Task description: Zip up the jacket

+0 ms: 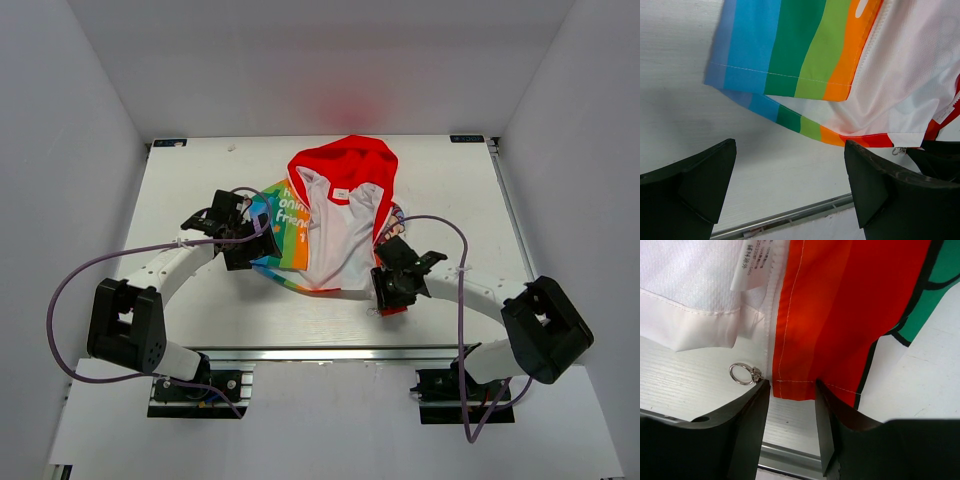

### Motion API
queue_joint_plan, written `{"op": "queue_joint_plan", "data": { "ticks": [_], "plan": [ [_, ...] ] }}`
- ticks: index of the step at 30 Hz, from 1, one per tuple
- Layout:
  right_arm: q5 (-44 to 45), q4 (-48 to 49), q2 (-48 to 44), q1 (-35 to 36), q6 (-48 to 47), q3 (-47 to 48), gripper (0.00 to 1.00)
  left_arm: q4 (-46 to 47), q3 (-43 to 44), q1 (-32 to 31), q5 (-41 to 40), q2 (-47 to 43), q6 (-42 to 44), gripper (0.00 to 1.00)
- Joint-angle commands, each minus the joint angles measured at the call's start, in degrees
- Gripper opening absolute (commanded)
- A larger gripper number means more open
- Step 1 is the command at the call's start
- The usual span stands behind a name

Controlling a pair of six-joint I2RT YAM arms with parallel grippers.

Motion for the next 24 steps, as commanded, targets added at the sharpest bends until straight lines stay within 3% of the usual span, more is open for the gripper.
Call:
{"op": "queue_joint_plan", "data": {
  "ticks": [1, 6, 12, 15, 16, 18, 19, 24],
  "plan": [
    [1.95, 2.31, 2.14, 0.9, 0.84, -2.08, 0.47, 0.42, 0.96, -0.21, -0.67, -0.17, 0.44, 0.98],
    [8.55, 0.03, 5.48, 3.97, 4.0, -1.91, 0.46, -0.11, 1.14, -0.3, -1.11, -0.26, 0.44, 0.98],
    [10.14, -0.77, 10.05, 7.23, 8.22, -2.26, 0.37, -1.51, 1.84, -0.21, -3.31, -0.87, 0.44, 0.98],
    [8.91, -0.42, 11.37, 8.2, 9.45, -2.78, 0.26, -2.04, 2.19, -0.21, -3.84, -1.14, 0.53, 0.98],
    [9.52, -0.59, 11.46, 8.46, 9.71, -2.61, 0.15, -2.21, 2.36, -0.21, -3.92, -1.14, 0.53, 0.98],
    [9.35, -0.51, 11.29, 8.46, 9.63, -2.61, 0.08, -2.3, 2.72, -0.12, -4.01, -1.14, 0.53, 0.98],
    [9.17, -0.59, 10.42, 8.46, 9.37, -2.17, 0.0, -2.48, 2.89, -0.21, -3.93, -1.22, 0.7, 0.98],
    [11.28, -2.0, 4.44, 8.11, 7.17, 2.3, 0.0, -3.18, 4.65, -0.3, -3.14, -1.14, 1.23, 0.98]
  ]
}}
